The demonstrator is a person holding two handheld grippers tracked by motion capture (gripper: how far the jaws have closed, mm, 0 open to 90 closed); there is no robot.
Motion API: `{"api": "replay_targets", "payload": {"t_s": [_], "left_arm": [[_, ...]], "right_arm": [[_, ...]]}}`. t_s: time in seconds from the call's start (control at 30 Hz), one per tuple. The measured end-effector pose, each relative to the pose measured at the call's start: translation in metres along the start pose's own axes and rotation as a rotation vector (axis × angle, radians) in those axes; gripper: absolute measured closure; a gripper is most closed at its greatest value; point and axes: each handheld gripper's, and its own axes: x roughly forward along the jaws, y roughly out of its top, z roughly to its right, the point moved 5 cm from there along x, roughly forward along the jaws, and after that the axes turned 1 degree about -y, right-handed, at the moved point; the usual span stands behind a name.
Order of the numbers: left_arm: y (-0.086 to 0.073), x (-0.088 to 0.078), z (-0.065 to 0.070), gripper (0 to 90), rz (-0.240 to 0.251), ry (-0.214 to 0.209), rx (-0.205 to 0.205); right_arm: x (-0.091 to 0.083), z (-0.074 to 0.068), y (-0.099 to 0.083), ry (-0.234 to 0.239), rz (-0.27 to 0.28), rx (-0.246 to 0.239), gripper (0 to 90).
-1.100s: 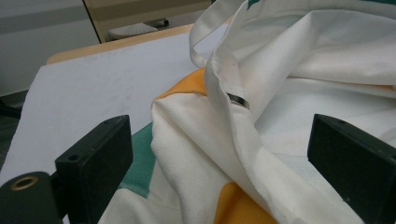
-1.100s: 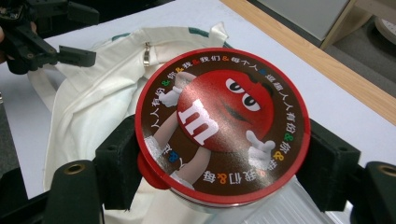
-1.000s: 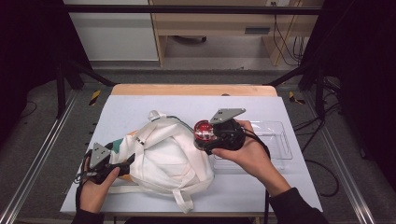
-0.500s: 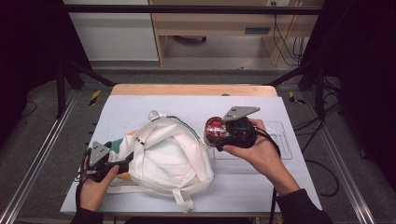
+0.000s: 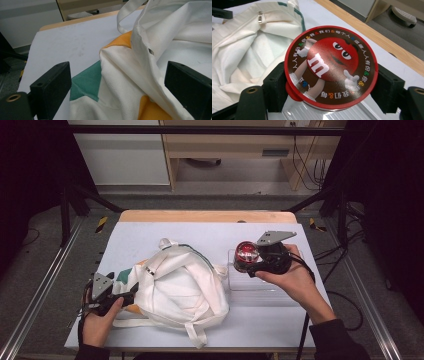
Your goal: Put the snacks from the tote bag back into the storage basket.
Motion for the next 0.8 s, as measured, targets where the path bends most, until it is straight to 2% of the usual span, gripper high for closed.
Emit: {"api": "replay_targets", "payload": {"t_s": [0.37,0.57,0.8], "left_arm": [[-0.001,0.001,0.005,7.1,-0.005,0.007,0.016],[0.000,-0.004,0.000,7.0,0.036,-0.010,-0.032],[-0.002,-0.005,-0.004,7.0,0.028,0.006,-0.030]], "right_arm": [[-0.001,0.018,-0.010,0.028,0.001,-0.018,26.0],[0.002,0.028,-0.011,0.056,-0.004,-0.028,26.0],[0.012,0.034,-0.008,0.065,-0.024,-0.054,25.9]]}}
